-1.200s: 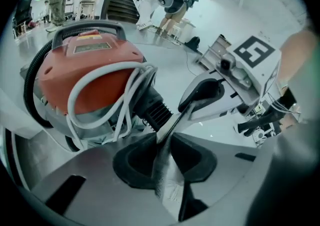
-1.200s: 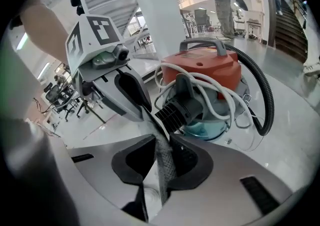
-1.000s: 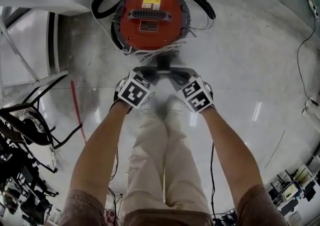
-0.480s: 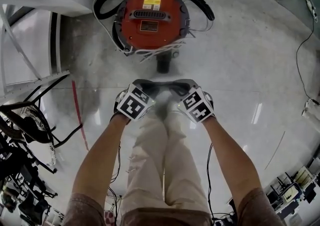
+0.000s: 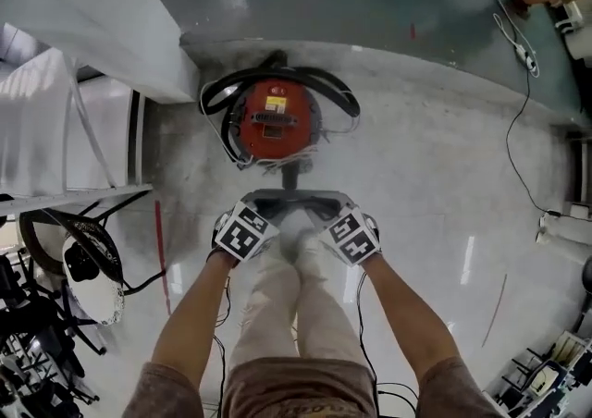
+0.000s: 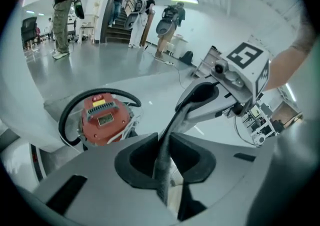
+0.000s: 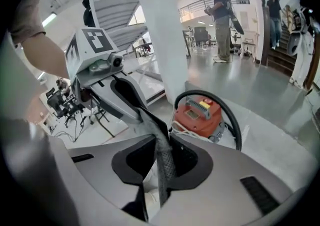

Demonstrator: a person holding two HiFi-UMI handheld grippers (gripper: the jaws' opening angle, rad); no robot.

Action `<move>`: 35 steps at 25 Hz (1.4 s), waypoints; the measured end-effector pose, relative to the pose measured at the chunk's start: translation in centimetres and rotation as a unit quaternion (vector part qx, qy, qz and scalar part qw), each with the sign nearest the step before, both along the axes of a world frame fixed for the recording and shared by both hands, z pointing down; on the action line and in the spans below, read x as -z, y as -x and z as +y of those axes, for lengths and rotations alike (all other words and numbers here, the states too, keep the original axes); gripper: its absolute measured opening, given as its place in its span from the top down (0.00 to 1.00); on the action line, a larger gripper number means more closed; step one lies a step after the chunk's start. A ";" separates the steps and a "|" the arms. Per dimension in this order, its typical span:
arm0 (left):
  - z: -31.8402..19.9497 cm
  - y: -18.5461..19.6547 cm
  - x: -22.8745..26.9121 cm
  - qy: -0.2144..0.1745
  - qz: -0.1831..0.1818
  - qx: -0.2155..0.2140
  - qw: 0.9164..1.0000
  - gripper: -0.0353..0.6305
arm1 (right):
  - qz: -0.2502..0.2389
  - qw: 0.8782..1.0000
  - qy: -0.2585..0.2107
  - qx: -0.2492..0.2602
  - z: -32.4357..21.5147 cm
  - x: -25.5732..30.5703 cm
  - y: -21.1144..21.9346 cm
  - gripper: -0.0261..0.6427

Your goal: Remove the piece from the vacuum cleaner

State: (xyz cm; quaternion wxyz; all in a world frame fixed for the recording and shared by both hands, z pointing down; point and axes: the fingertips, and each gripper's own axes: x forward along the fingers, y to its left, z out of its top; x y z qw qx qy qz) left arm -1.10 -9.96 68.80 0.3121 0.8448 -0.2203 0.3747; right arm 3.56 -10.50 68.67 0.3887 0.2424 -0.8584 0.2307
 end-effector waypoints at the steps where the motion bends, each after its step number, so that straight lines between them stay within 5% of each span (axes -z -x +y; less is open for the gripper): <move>1: -0.5 0.1 2.1 -0.004 0.006 0.007 1.000 0.85 | -0.002 1.000 -0.009 0.000 -0.5 2.3 0.0 0.88; 5: -3.1 0.0 11.8 -0.040 0.045 0.022 0.998 0.85 | -0.020 0.998 -0.058 -0.002 -3.3 11.9 -0.1 0.87; 15: -3.1 0.2 31.1 -0.145 0.079 -0.032 0.986 0.85 | -0.098 0.983 -0.153 0.009 -3.0 31.0 0.0 0.87; 27: -2.3 2.9 39.4 -0.227 0.129 0.020 0.965 0.85 | -0.163 0.964 -0.211 -0.002 -2.3 39.2 2.3 0.87; 35: -0.7 3.9 39.3 -0.269 0.149 0.046 0.950 0.85 | -0.195 0.949 -0.242 -0.050 -0.8 39.4 3.2 0.86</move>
